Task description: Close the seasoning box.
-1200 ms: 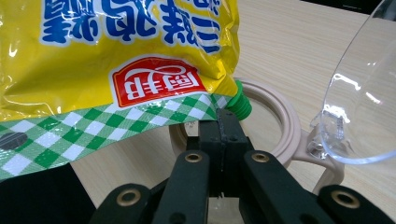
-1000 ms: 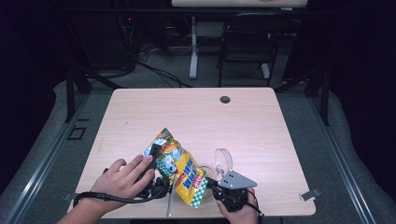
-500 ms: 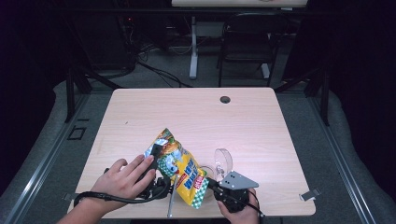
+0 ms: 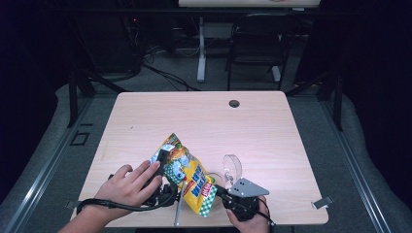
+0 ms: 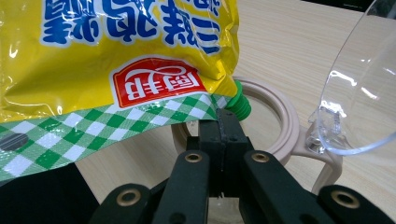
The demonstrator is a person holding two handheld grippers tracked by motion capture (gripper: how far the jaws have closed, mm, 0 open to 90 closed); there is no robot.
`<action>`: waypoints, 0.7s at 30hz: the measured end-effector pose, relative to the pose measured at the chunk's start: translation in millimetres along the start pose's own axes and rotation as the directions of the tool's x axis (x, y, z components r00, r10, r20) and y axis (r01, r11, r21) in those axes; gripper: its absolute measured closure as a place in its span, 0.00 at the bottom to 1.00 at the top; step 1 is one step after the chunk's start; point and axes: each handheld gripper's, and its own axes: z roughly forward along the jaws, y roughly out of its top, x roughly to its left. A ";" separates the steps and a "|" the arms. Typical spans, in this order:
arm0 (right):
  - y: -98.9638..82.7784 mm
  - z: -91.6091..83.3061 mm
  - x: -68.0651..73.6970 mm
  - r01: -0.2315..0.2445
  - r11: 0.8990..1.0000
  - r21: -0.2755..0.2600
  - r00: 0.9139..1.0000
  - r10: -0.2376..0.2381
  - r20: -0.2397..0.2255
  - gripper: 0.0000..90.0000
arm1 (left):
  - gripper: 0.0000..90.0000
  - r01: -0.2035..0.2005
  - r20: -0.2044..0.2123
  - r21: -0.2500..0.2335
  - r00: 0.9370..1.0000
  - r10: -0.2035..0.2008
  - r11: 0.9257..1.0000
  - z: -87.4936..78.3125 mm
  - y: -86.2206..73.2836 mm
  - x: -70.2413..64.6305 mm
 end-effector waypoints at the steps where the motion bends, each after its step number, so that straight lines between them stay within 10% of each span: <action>1: 0.0 0.0 0.0 0.000 1.000 -0.001 1.000 0.000 0.000 1.00 | 0.72 -0.001 0.000 0.000 1.000 0.001 1.000 0.0 0.0 0.1; 21: 0.3 0.4 0.6 -0.002 1.000 0.002 1.000 0.002 -0.010 1.00 | 0.72 -0.016 -0.001 0.000 1.000 0.016 1.000 -1.4 0.2 3.5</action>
